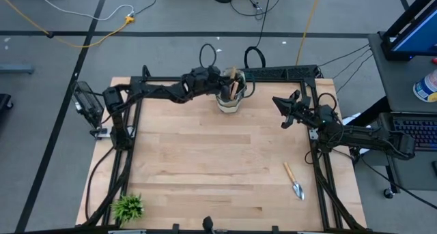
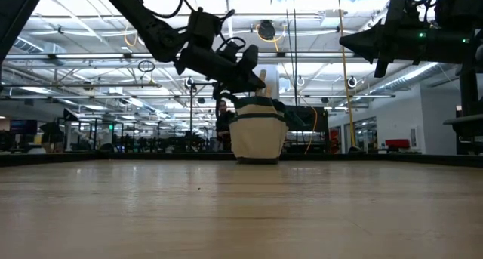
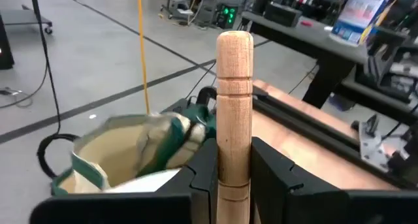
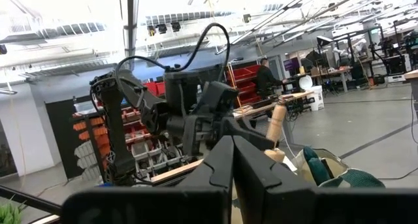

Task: Pick & Place Garden tools in Gardening bag
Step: Put the hand rake into the gardening bag, then put the trowel into the gardening bag

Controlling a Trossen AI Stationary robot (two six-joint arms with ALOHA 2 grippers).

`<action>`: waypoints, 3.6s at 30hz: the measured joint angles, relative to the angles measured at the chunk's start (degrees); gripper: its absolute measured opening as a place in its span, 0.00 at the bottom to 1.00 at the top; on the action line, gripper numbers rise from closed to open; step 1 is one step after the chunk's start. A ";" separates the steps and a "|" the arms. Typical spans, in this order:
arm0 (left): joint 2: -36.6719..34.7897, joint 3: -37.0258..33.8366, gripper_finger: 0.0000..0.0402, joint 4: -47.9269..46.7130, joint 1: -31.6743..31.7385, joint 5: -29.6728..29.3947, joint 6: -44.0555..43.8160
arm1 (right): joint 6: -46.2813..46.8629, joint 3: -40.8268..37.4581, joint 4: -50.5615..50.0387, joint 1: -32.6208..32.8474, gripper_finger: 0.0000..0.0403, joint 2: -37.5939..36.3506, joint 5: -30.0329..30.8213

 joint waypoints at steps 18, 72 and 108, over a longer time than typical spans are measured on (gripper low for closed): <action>-0.02 -0.02 0.37 -7.35 -4.37 -7.49 1.94 | 0.01 0.01 0.05 0.00 0.00 0.00 -0.02; -34.78 -5.18 0.60 -43.92 -19.94 -11.39 -1.51 | -3.24 12.19 -42.55 26.48 0.00 0.11 -3.36; -81.64 -42.44 0.60 -32.73 -33.07 -16.38 -1.59 | 49.24 37.81 -91.81 48.07 0.00 24.03 -15.14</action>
